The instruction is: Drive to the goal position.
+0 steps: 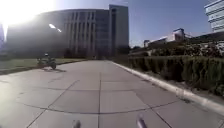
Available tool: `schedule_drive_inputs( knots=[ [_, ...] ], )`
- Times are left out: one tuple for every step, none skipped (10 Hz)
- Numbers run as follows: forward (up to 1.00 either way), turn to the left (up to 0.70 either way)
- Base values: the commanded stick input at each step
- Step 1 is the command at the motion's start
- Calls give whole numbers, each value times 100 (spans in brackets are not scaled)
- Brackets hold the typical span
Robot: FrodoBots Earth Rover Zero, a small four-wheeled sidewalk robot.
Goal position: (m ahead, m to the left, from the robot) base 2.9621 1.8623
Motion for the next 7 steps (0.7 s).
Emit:
schedule_drive_inputs(
  knots=[
    [70,-16],
    [70,7],
    [70,0],
    [70,0],
    [70,0],
    [70,0],
    [70,0]
  ],
)
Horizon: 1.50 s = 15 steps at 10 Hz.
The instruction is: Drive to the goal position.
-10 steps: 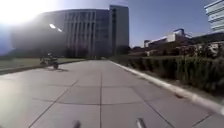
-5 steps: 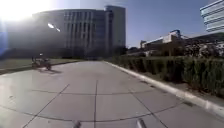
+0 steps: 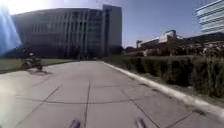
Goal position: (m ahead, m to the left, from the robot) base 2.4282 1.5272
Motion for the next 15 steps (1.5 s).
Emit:
schedule_drive_inputs(
  knots=[
    [70,0],
    [70,0],
    [70,2],
    [70,6],
    [70,0],
    [70,0],
    [70,0],
    [70,-19],
    [70,-35],
    [70,-35],
    [70,-35],
    [70,0],
    [70,0],
    [70,0],
    [70,0]
  ],
)
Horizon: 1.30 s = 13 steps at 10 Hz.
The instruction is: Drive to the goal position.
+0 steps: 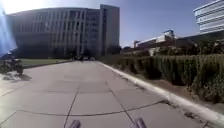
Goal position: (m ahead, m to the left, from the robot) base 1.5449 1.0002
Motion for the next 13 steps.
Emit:
schedule_drive_inputs(
  knots=[
    [70,0],
    [70,0],
    [70,0],
    [70,0],
    [70,0],
    [70,0],
    [70,4],
    [70,0],
    [70,0],
    [70,0],
    [70,0],
    [70,0],
    [70,0]
  ],
)
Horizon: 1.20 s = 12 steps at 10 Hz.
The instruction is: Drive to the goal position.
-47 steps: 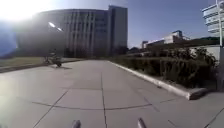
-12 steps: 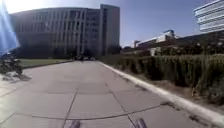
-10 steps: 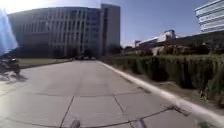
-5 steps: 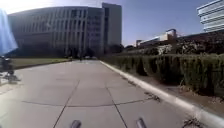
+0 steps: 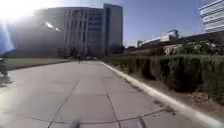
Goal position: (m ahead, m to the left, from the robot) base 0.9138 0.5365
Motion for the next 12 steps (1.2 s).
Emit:
schedule_drive_inputs(
  knots=[
    [70,0],
    [70,0],
    [70,0],
    [70,0],
    [70,0],
    [70,0],
    [70,0],
    [70,0],
    [70,0],
    [70,0],
    [70,0],
    [70,0]
  ],
)
